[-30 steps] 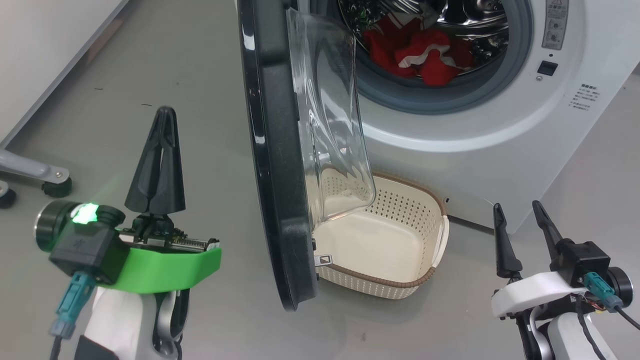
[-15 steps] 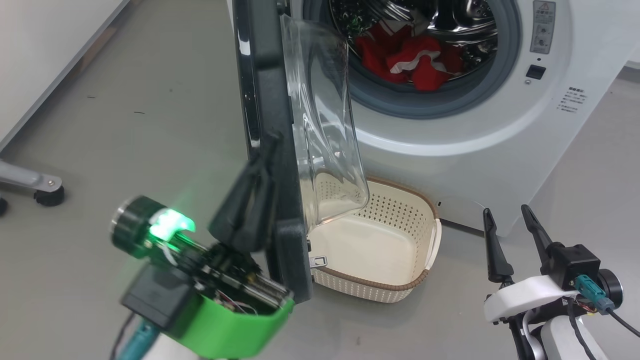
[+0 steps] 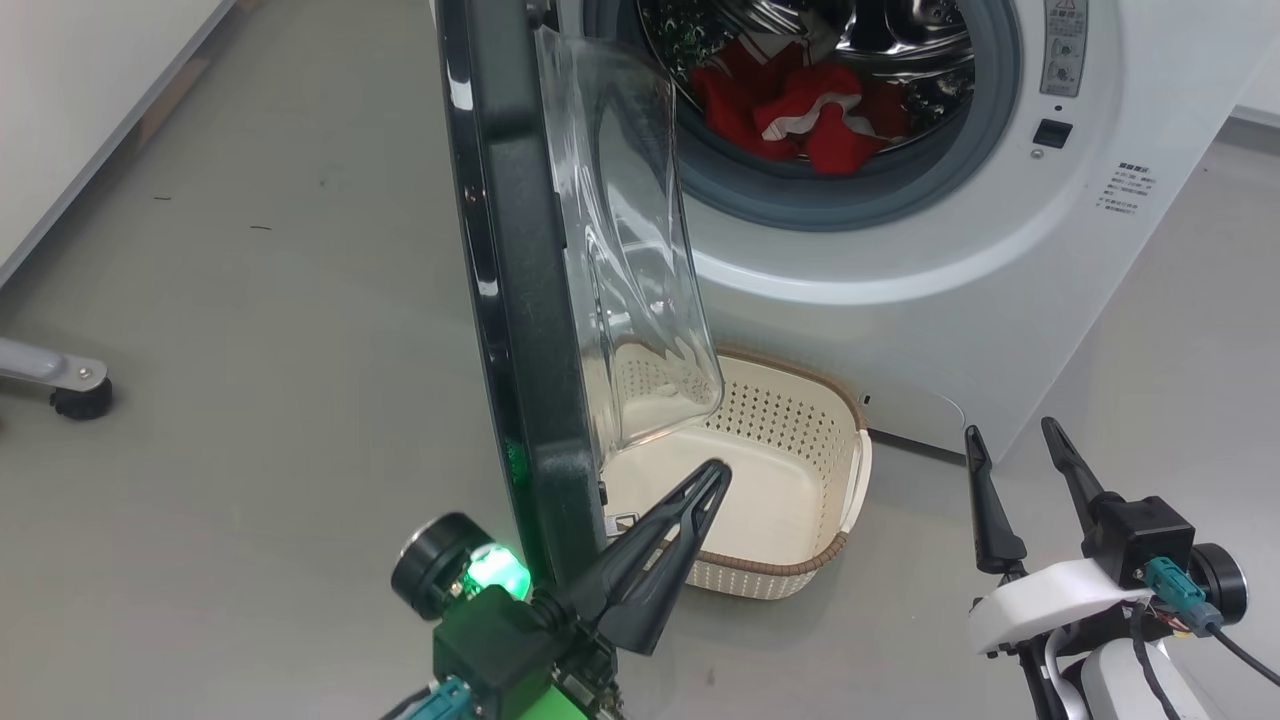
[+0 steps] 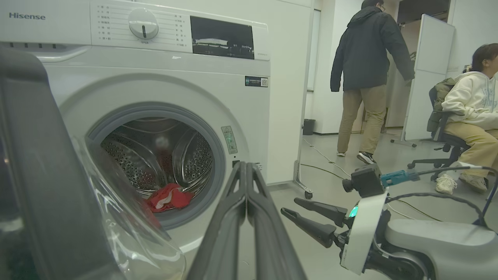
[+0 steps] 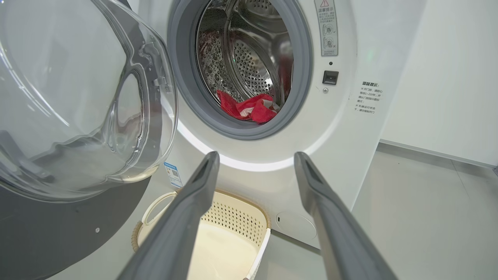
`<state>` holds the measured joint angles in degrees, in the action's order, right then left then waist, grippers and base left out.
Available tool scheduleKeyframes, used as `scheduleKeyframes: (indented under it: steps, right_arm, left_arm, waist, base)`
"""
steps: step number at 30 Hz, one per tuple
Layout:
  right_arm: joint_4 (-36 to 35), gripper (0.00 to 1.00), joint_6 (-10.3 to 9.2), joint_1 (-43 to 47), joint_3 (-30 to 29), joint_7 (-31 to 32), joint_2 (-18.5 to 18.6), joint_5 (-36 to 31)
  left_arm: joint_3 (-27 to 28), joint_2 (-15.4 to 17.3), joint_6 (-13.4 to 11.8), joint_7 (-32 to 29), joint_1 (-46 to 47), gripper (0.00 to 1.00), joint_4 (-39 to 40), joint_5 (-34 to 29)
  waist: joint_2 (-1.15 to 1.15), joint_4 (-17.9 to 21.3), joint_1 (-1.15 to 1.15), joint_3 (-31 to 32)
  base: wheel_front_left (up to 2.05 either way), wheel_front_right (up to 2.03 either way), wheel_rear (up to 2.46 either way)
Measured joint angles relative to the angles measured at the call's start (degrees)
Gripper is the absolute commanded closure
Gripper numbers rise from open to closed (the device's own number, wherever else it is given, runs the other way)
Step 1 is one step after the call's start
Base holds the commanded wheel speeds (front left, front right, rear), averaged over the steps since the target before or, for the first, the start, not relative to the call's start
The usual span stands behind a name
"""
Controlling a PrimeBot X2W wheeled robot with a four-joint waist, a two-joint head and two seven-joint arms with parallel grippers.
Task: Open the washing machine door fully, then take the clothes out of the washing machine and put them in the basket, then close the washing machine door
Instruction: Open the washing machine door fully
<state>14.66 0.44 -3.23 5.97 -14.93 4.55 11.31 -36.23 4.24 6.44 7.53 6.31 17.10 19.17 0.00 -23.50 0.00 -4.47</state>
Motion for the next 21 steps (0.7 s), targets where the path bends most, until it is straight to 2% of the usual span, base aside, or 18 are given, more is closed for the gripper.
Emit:
scheduleKeyframes:
  steps: [7,17,21]
  right_arm:
    - [0.02,0.00,0.33,0.00,-0.41,0.00,-0.24,-0.36]
    - [0.19,0.00,0.55,-0.01,-1.12,0.00,-0.51,-0.80]
    - [0.31,0.00,0.68,-0.02,-1.47,0.00,-0.55,-0.80]
  left_arm:
    - [-1.43,0.71,0.00,-5.02,-3.23,1.00,-3.90,3.68]
    - [0.16,1.18,-0.19,-6.80,-4.10,1.00,-7.92,3.79]
    - [1.35,1.27,-1.13,-6.95,-4.20,1.00,-9.34,3.80]
  waist:
    - [0.00,0.24,0.00,-0.67]
    - [0.00,0.29,0.00,-1.34]
    - [0.00,0.30,0.00,-1.56]
  base:
    - [0.00,0.00,0.00]
    - [0.00,0.00,0.00]
    - [0.00,0.00,0.00]
